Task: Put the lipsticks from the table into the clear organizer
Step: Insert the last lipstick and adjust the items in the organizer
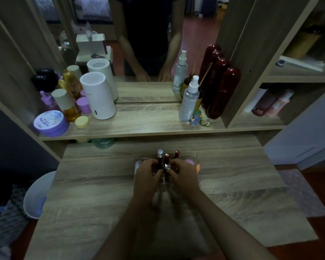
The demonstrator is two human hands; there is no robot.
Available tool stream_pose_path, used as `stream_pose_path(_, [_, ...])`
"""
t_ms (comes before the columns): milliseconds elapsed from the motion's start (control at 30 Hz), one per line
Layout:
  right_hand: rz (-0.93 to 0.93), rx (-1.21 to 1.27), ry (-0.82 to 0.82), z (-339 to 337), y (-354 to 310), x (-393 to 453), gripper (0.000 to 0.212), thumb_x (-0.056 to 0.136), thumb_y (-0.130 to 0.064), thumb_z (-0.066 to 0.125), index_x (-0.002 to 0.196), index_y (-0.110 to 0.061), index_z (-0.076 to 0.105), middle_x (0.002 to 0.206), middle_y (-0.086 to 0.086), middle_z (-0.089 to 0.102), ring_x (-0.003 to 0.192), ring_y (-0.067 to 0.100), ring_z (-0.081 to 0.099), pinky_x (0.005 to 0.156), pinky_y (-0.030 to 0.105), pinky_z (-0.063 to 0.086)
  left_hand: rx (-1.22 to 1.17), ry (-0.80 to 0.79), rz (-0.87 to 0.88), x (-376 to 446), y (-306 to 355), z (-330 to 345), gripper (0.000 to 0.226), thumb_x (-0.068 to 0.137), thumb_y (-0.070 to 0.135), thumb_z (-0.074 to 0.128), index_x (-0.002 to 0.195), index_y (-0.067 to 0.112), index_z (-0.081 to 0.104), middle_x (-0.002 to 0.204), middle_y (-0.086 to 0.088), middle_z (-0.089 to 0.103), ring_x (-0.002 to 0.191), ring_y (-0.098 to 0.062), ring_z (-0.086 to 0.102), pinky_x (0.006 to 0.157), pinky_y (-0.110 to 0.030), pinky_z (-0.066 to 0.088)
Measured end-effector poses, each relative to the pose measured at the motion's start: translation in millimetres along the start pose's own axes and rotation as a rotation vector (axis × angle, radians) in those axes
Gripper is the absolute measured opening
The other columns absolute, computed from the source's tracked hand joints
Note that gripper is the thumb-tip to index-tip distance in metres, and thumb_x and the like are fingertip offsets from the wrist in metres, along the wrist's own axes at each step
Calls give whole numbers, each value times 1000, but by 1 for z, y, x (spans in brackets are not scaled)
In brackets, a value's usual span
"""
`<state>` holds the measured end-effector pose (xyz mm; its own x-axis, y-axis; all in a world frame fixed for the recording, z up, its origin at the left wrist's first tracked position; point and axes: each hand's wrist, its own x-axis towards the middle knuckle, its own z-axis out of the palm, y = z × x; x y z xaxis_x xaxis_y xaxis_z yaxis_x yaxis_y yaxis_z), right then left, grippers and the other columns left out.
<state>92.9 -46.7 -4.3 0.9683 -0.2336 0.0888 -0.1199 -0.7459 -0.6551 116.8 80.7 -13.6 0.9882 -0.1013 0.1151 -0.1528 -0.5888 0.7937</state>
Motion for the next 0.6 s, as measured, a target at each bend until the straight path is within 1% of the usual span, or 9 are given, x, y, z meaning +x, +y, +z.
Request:
stream_pose_path(100, [-9, 16, -15, -1, -1, -1, 23, 79, -7, 69, 102, -7, 68, 98, 14, 72, 90, 21, 63, 76, 21, 42, 18, -5, 1, 0, 2, -1, 21, 75, 3, 69, 95, 7, 66, 95, -10, 70, 85, -8, 52, 75, 5, 33])
stream_pose_path(133, [-10, 19, -15, -2, -1, -1, 23, 79, -7, 69, 102, -7, 68, 98, 15, 72, 90, 21, 64, 77, 23, 43, 18, -3, 6, 0, 3, -1, 21, 75, 3, 70, 95, 6, 66, 95, -11, 70, 84, -7, 51, 75, 8, 30])
stream_pose_path(167, [-9, 22, -11, -2, -2, -1, 23, 79, -7, 69, 102, -7, 68, 99, 15, 71, 90, 21, 64, 77, 22, 43, 18, -2, 10, 0, 3, -1, 21, 74, 3, 70, 95, 6, 67, 95, -11, 71, 83, -7, 51, 75, 7, 30])
stream_pose_path(267, [-10, 20, -14, -3, -2, -1, 24, 80, -8, 68, 104, -7, 67, 100, 15, 71, 92, 20, 63, 78, 21, 42, 14, -6, 9, 0, 3, -2, 23, 74, 5, 71, 97, 7, 66, 96, -11, 71, 87, -11, 56, 77, -8, 36])
stream_pose_path(367, [-25, 26, -27, -6, -3, -2, 27, 80, -11, 69, 107, -9, 65, 102, 12, 71, 94, 18, 62, 80, 21, 43, -21, 5, 2, 2, 5, -3, 20, 75, 9, 72, 94, 8, 66, 92, -10, 69, 86, -21, 64, 76, -27, 50])
stream_pose_path(433, [-40, 42, -25, -12, -4, 0, 24, 80, -14, 70, 104, -11, 66, 98, 9, 72, 88, 17, 64, 81, 30, 52, -30, 25, 17, 4, 7, -6, 17, 74, 11, 73, 90, 9, 65, 85, -6, 66, 81, -24, 63, 75, -37, 54])
stream_pose_path(500, [-49, 49, -11, -18, -4, 3, 15, 79, -16, 71, 93, -12, 66, 89, 7, 72, 79, 17, 65, 76, 40, 56, -37, 44, 25, 6, 10, -8, 17, 74, 12, 73, 87, 13, 62, 84, 0, 59, 78, -22, 61, 72, -37, 53])
stream_pose_path(567, [-41, 33, 26, -23, -5, 9, 10, 79, -18, 70, 85, -14, 64, 81, 4, 69, 72, 16, 63, 72, 43, 55, -45, 70, 36, 10, 12, -10, 20, 72, 10, 73, 86, 13, 59, 85, -3, 57, 78, -22, 59, 69, -33, 50])
stream_pose_path(600, [-41, 29, 41, -25, -6, 12, 9, 80, -21, 68, 85, -16, 63, 80, 2, 69, 72, 16, 62, 72, 43, 55, -44, 80, 53, 13, 13, -11, 22, 72, 9, 73, 89, 11, 59, 88, -6, 58, 80, -22, 58, 70, -33, 49])
